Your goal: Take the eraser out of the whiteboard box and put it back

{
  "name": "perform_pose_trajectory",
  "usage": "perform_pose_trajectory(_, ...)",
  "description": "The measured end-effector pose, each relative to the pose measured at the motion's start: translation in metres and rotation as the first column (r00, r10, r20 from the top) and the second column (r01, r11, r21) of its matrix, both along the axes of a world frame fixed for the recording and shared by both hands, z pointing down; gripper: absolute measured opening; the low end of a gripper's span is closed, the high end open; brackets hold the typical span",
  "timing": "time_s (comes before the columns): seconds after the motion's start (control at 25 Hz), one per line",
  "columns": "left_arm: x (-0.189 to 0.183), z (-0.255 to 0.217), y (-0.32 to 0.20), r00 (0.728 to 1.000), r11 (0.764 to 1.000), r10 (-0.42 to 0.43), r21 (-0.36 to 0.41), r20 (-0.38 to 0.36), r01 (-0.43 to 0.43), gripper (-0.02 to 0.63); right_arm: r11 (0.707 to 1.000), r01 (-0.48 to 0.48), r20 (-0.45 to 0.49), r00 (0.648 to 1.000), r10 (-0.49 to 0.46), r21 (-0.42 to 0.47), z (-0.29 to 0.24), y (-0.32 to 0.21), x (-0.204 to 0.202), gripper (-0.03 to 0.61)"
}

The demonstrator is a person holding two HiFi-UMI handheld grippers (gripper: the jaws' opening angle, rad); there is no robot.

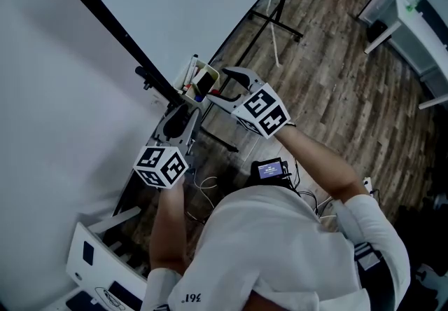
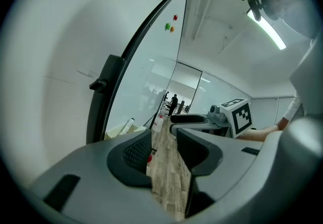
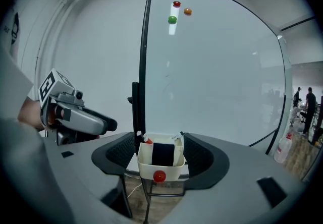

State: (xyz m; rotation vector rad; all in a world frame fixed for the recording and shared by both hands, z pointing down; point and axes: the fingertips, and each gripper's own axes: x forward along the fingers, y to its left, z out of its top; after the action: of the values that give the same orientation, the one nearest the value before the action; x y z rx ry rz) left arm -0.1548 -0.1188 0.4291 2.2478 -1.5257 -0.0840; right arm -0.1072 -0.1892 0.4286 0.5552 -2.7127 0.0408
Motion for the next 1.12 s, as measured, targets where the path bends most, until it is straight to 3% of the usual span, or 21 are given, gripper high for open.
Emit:
perform_pose_trajectory(0.84, 0.028, -0.056, 0.025, 0.997, 0.991, 0.068, 0.114, -0.034, -0.064, 0.163, 0.996, -0.093, 0.145, 0.985, 0.091, 0.007, -0.071, 0.028, 0.056, 0.304)
perform_pose_trajectory(1.12, 0.029, -0.062, 0.033, 0.997, 0.992, 0.056, 0.115, -0.051, -0.05, 0.163, 0.995, -0.104, 0.165, 0.981, 0.102, 0.004, -0.081, 0.04, 0.072, 0.232)
